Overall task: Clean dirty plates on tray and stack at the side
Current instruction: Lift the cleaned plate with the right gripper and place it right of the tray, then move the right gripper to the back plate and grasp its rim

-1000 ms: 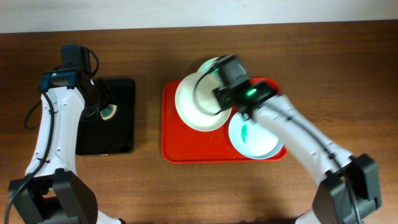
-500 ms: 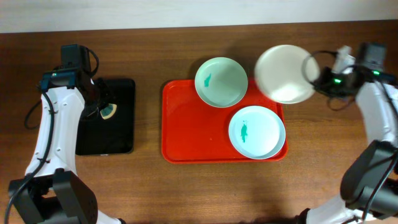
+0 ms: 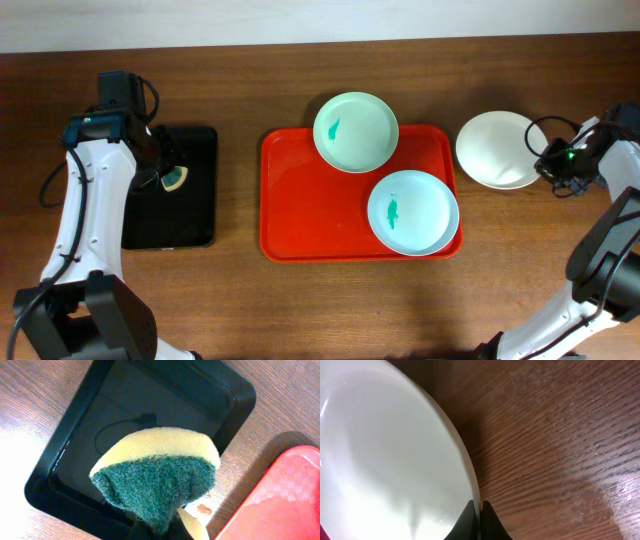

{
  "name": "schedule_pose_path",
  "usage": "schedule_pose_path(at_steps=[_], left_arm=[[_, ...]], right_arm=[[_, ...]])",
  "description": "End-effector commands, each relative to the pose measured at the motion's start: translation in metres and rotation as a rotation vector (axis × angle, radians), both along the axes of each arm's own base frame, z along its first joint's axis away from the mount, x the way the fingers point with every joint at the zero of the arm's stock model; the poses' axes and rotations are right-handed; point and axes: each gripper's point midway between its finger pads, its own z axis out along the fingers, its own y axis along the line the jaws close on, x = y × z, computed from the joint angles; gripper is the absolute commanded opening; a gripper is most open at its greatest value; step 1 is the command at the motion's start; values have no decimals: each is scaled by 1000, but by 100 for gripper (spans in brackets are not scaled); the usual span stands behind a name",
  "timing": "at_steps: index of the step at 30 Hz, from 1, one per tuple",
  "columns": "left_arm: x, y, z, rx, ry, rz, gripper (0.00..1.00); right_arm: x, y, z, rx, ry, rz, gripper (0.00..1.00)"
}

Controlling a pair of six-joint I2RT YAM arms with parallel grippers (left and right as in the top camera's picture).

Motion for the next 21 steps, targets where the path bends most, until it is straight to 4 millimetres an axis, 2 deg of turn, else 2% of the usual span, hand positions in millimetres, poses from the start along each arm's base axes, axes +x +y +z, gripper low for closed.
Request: schedule_pose_path(at_steps=[1,3,4,6,9,12,14,16,18,19,21], left_arm=[[0,0,3,-10,-13,9,0],[0,0,3,-10,-13,9,0],[1,0,3,-10,-14,9,0],[1,0,3,-10,-15,9,0],[1,0,3,-10,-15,9,0],[1,0,3,-10,-15,9,0],[2,0,3,-10,-19,8,0],[2,0,3,-10,-19,8,0],[2,0,3,-10,-19,8,0],[2,0,3,-10,-19,8,0],[2,0,3,-9,-19,9,0]], right_arm=[[-3,-3,-10,-16,25,-16,21],[0,-4,-6,-17,15,-14,64],[4,-3,1,-8,-4,-10,75],[12,-2,17,2,-38,-2,82],[32,4,68,15,-128,30,88],[51,18,115,-3,-204,79,89],[70,49,144,-7,-281,190,92],[86,85,154,-11,-326,313,93],[97,129,151,-45,-341,471,93],[103,168,145,-59,-348,600,93],[107,197,135,-85,-331,671,93]])
